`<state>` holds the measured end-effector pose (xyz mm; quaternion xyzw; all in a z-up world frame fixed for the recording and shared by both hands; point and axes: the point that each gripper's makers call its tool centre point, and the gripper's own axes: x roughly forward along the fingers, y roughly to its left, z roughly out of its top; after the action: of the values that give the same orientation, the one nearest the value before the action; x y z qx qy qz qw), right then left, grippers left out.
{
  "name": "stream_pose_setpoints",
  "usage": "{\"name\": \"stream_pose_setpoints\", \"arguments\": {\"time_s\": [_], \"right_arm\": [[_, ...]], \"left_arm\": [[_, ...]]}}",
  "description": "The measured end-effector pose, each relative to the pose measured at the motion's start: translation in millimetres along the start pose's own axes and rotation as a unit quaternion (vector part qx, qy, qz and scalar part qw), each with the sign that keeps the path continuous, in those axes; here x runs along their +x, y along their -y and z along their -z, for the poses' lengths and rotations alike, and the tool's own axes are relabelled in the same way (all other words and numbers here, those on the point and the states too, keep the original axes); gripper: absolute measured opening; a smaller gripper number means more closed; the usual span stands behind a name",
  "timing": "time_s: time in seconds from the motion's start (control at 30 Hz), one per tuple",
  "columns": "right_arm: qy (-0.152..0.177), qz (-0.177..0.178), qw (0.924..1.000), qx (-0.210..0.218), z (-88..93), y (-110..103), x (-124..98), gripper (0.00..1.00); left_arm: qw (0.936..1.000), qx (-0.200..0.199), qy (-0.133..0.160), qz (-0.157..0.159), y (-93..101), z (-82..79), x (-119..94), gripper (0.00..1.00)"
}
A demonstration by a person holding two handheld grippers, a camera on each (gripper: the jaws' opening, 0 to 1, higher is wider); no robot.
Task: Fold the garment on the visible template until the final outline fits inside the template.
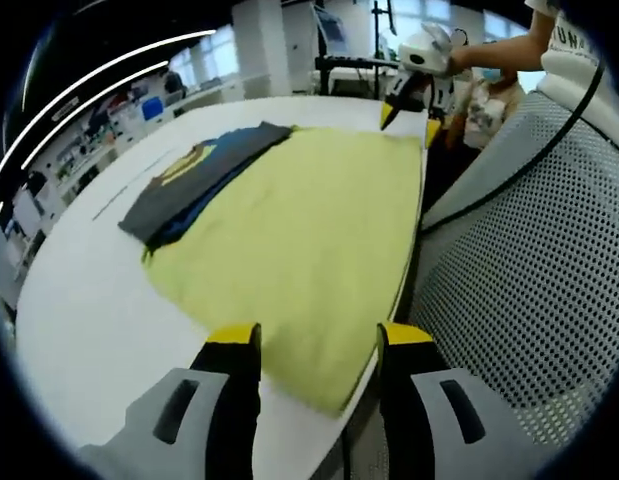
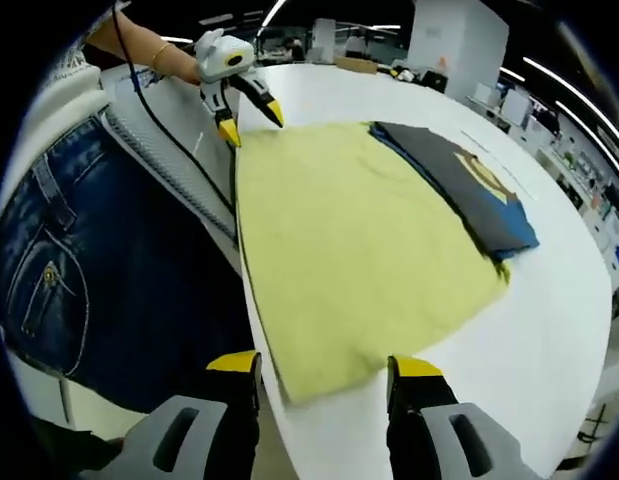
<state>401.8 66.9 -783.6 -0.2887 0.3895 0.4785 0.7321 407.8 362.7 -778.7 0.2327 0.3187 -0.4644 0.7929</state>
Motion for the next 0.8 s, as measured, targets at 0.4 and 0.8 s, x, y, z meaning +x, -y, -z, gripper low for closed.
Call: {"name": "stream_pose_setpoints", "arguments": {"time_s": [0.4, 0.8], "right_arm": [[-0.008, -0.001, 0.9997, -0.022, 1.4, -2, 9, 0.42], [0.008, -0.001, 1.0, 0.004, -1.0, -2, 11, 0.25]], "left_arm": [[0.9997, 0.018, -0.017, 0.003, 2.2, 13.0, -4, 0.39], [0.9998, 0.012, -0.011, -0.006, -4.2, 6.5, 0, 0.21]]}}
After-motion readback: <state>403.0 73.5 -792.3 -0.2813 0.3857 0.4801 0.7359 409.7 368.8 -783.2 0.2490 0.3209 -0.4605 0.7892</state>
